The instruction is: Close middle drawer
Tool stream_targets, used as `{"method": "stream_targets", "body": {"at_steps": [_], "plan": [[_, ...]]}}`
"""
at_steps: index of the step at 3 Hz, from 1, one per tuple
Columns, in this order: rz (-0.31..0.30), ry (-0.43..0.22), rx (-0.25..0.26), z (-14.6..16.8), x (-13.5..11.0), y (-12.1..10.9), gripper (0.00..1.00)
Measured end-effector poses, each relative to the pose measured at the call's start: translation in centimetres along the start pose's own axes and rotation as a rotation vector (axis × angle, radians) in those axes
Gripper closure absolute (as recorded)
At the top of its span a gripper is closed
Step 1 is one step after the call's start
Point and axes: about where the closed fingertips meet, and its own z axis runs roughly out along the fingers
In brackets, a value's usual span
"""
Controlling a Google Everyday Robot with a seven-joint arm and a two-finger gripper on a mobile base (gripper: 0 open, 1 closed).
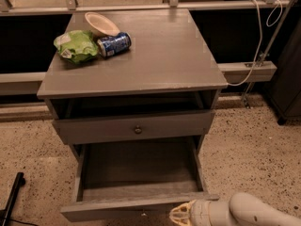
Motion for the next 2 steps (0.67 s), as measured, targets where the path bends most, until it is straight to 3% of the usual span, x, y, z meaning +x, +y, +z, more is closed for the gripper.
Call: {"method": "stream_targets", "body": {"at_steps": [1,2], "plan": [[0.049,-0.008,0.060,2.3,1.5,-0.1,1.00],[0.131,-0.021,0.157,5.5,4.0,-0.9,1.00]]}}
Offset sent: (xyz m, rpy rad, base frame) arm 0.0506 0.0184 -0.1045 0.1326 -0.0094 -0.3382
